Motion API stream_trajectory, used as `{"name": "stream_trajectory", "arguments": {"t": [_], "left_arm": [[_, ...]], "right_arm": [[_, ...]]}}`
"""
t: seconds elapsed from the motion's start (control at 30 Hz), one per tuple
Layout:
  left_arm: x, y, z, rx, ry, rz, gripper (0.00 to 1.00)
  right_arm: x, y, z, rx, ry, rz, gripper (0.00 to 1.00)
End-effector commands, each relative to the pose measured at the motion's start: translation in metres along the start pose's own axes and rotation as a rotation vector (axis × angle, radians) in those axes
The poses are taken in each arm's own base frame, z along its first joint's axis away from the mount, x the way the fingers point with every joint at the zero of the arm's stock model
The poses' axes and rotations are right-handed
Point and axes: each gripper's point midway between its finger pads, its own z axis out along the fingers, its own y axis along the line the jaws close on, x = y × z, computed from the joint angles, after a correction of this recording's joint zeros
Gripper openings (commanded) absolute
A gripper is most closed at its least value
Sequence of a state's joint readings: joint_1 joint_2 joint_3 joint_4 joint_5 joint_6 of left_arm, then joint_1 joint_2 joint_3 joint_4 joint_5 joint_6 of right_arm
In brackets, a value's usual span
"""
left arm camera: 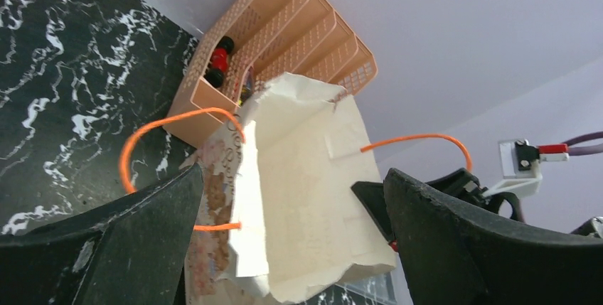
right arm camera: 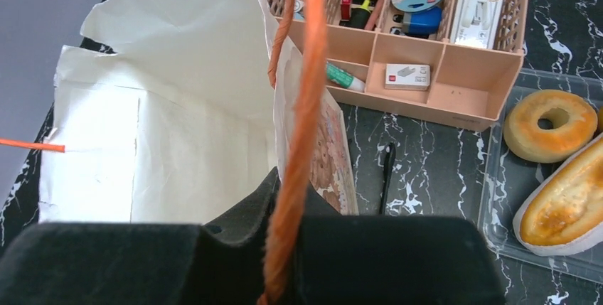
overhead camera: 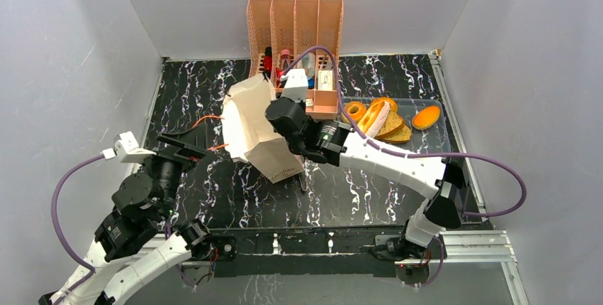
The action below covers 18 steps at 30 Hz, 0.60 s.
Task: Take the fake bread out of the paper bag
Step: Place the paper bag at the center of the board.
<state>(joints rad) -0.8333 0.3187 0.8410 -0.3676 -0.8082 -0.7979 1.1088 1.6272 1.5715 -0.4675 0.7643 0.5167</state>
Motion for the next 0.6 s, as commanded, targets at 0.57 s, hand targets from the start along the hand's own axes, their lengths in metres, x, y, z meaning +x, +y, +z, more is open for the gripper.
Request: {"name": "stream_trajectory", "arguments": {"t": [0.57], "left_arm": [[-0.036,0.027,0.004,-0.144,-0.202,0.110,0.98]], "right_arm": [[-0.013,0.018,0.024,-0.113,-0.005,0.258,0.00]]}}
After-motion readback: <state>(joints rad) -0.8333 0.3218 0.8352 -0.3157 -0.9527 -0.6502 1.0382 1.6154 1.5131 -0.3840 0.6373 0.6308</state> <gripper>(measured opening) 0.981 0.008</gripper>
